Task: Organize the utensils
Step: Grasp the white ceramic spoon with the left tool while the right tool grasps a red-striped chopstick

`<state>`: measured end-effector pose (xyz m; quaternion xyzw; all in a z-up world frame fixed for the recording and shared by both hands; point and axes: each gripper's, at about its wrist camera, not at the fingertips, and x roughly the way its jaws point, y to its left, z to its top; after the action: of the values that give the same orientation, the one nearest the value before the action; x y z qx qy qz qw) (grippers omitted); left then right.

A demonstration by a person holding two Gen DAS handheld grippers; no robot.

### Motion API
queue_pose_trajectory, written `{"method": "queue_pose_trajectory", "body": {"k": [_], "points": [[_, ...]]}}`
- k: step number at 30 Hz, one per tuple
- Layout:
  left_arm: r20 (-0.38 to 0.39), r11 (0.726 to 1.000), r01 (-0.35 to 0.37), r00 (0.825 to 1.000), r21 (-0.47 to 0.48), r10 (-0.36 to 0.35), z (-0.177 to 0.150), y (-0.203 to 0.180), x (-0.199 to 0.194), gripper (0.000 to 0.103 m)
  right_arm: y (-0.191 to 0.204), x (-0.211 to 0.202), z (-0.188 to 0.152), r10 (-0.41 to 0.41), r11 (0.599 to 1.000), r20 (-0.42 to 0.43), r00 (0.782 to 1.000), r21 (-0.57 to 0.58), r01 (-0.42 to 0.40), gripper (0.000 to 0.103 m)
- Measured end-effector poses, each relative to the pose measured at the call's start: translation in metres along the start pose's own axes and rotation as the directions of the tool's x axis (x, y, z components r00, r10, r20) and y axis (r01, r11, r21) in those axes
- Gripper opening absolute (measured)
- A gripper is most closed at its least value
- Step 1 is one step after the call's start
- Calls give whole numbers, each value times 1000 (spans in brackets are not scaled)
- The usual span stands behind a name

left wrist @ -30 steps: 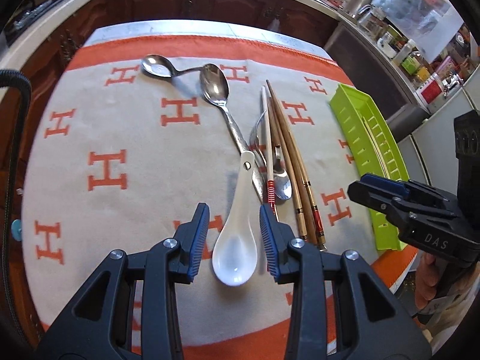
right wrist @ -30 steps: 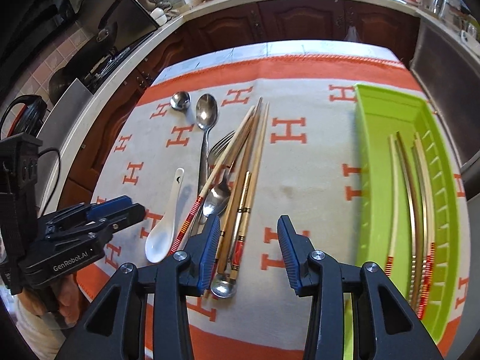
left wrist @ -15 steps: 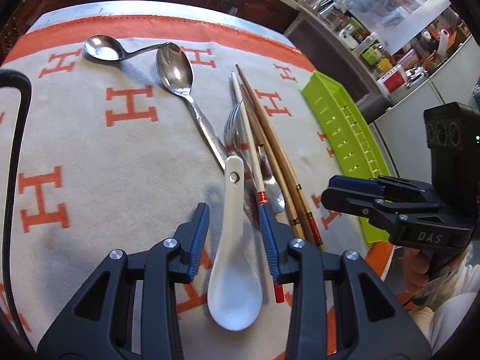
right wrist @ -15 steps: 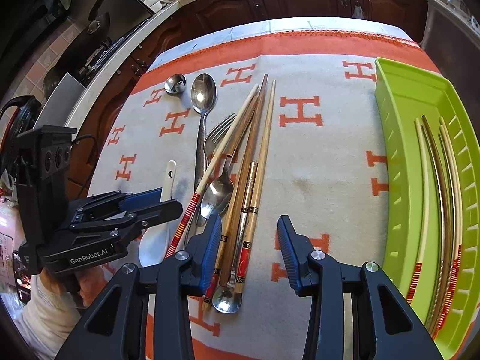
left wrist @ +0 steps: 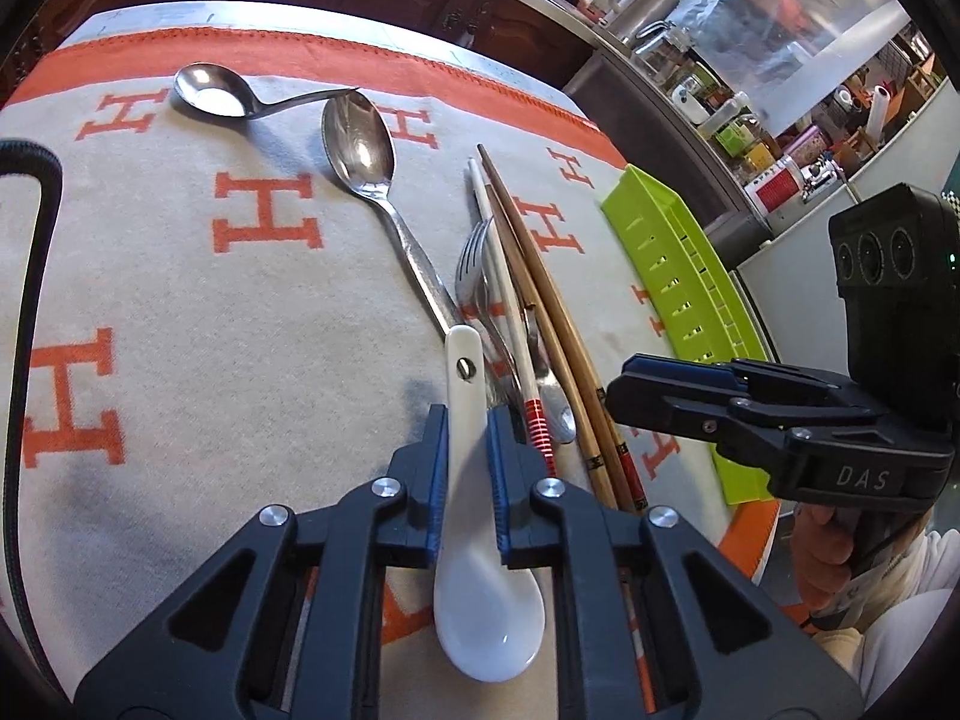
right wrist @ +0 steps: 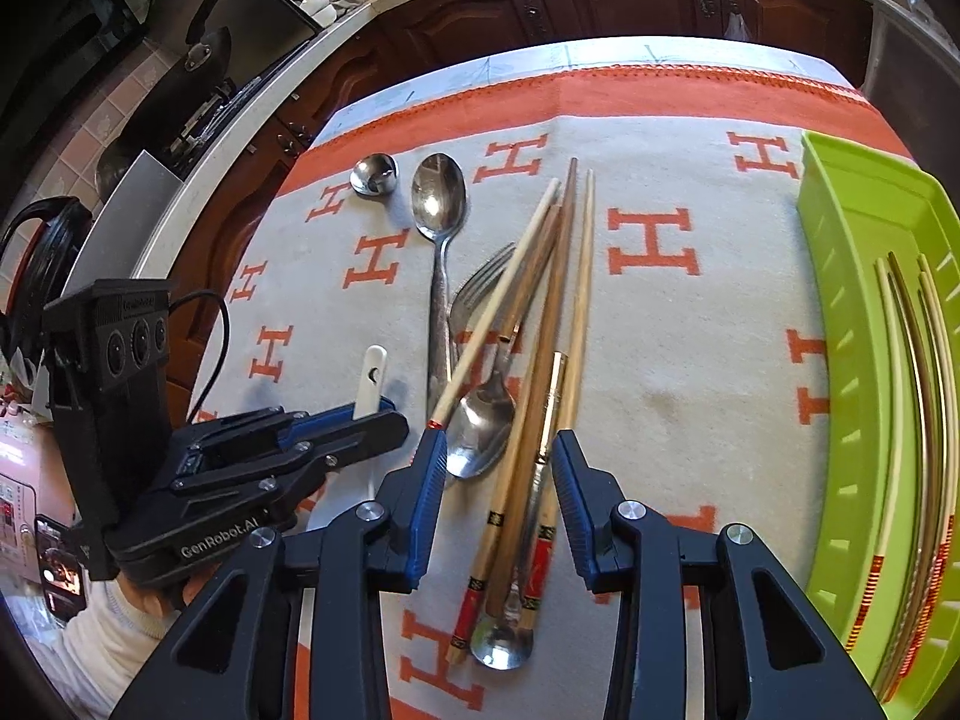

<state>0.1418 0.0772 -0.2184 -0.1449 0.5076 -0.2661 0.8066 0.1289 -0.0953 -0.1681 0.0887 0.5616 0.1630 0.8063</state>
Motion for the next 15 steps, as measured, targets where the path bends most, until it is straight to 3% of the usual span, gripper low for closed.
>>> {"method": "queue_pose_trajectory", "body": {"k": [9, 15], "points": [[7, 989, -145, 989, -35, 145, -12, -13, -11, 10, 16, 25, 18, 47, 999, -11, 999, 24, -46, 23], [5, 983, -181, 983, -44, 181, -19, -16, -14, 9, 19, 48, 23, 26, 999, -32, 999, 32, -25, 12]]}}
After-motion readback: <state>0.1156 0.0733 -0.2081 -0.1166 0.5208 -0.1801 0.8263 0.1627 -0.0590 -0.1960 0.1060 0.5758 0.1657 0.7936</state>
